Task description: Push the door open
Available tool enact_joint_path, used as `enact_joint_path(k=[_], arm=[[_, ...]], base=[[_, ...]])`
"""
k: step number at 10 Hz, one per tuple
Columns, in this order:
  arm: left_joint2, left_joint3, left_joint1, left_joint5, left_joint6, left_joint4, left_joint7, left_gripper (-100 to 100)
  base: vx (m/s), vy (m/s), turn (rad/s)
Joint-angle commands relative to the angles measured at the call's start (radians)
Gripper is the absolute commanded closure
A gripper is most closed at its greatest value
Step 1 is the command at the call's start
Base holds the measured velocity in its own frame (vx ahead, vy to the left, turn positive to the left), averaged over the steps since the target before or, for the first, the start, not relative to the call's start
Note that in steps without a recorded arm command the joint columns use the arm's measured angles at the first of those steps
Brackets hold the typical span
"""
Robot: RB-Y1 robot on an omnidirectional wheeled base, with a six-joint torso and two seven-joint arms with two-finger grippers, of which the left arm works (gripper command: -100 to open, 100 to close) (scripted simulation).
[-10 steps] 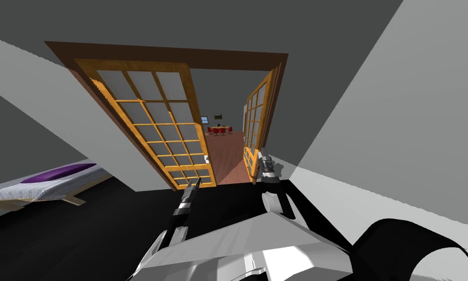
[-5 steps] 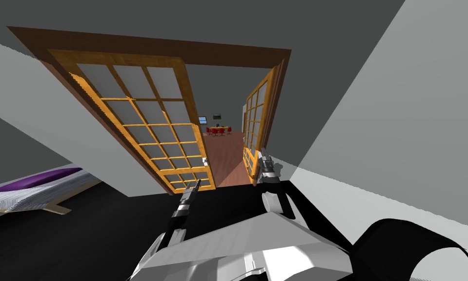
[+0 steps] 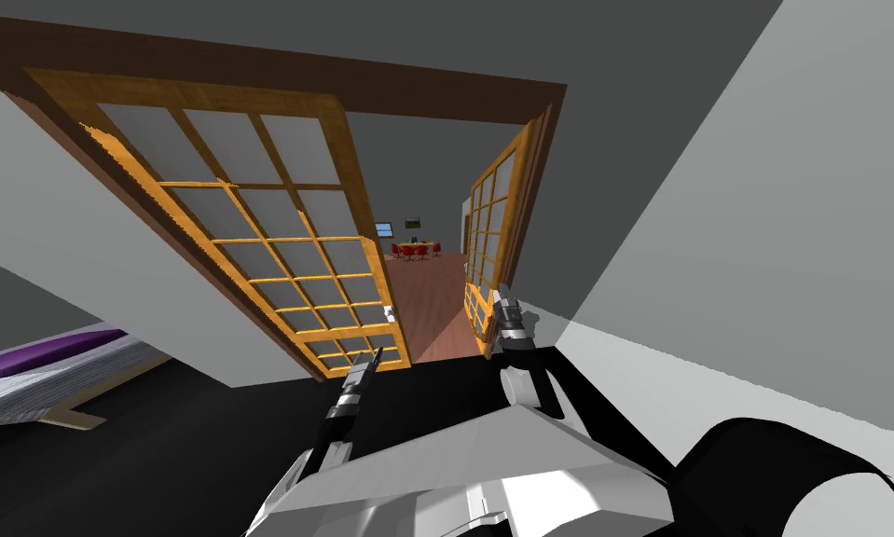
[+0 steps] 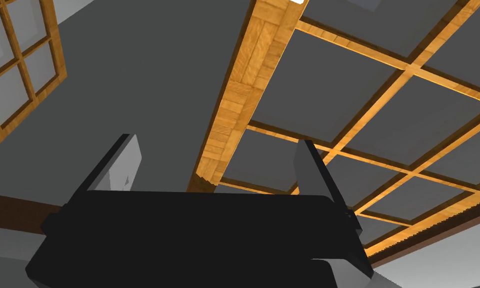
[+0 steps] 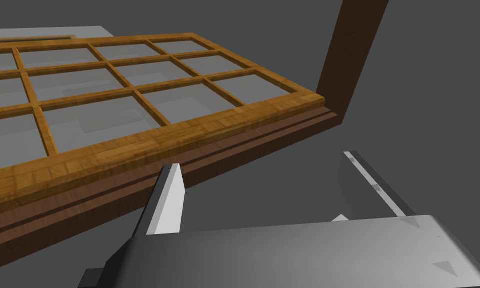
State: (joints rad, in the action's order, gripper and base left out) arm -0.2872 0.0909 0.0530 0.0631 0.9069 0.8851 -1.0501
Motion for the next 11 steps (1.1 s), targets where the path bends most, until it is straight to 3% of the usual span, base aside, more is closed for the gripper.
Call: enact_joint_path(k=[1,11], arm=[[-0.008,0.002,-0.013,0.004,0.012,-0.042,-0.025,-100],[-0.048,0.017,-0.093,0.029,0.062,-0.287,-0.195,-100]], base=[[0.102,0.021,-0.036],[0.114,0.023,-0.037]])
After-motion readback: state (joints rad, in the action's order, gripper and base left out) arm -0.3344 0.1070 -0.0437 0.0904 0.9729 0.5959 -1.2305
